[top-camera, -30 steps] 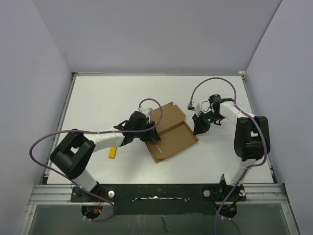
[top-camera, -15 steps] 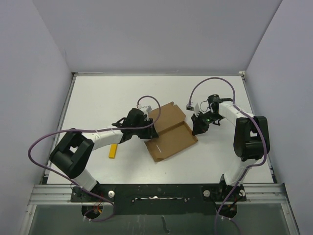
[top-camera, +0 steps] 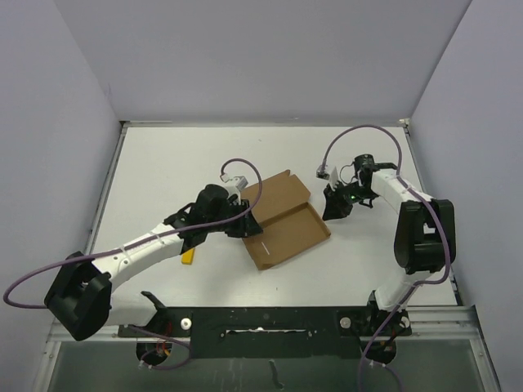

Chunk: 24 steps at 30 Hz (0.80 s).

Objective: Fold the paper box

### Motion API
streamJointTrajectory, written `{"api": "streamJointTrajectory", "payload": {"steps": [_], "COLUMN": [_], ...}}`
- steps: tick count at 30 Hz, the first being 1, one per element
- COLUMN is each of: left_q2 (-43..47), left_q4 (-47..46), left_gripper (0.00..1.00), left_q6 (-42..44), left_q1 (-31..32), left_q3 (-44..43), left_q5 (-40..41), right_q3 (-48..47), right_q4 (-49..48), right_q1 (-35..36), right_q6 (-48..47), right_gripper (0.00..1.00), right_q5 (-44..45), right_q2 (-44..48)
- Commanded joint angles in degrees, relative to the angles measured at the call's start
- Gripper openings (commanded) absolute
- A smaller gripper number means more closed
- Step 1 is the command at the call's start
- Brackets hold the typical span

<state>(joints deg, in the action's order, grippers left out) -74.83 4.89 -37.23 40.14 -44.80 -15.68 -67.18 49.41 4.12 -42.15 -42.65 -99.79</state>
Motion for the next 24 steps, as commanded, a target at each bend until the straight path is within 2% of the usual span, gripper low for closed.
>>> {"api": "streamJointTrajectory", "payload": {"steps": [1, 4, 8, 10, 12, 16, 24], "left_q2": [2.75, 2.91, 1.3, -0.59, -3.04, -6.23, -12.07], "left_q4": [3.09, 3.48, 4.12, 5.0, 5.99, 9.38, 7.79], "left_gripper": [0.25, 0.24, 0.23, 0.18, 0.11, 0.1, 0.1], "left_q6": [-1.61, -2.96, -4.61, -5.0, -4.79, -3.44, -2.77], "left_q1": [1.21, 6.12, 14.57, 17.02, 18.08, 18.83, 18.85], "left_q3": [1.87, 0.99, 0.08, 0.04, -2.02, -4.35, -4.29], "left_q5": [-2.46, -3.49, -0.14, 1.78, 2.79, 6.14, 7.02], "right_q3": [0.06, 0.65, 0.99, 1.0, 0.83, 0.91, 1.08], "right_q4": [-3.1, -3.96, -4.83, -4.83, -4.86, -4.85, -5.34], "right_q1": [-1.15, -1.62, -1.94, -1.92, -1.94, -1.84, -0.71], "right_q6": [0.16, -0.49, -0.34, -0.11, 0.13, 0.44, 0.88], "right_gripper": [0.01, 0.01, 0.01, 0.01, 0.0, 0.0, 0.0], "right_q5": [0.65, 3.34, 5.57, 5.97, 6.5, 6.11, 6.68], "right_q2": [3.88, 3.56, 3.09, 2.52, 1.97, 1.86, 1.44]}}
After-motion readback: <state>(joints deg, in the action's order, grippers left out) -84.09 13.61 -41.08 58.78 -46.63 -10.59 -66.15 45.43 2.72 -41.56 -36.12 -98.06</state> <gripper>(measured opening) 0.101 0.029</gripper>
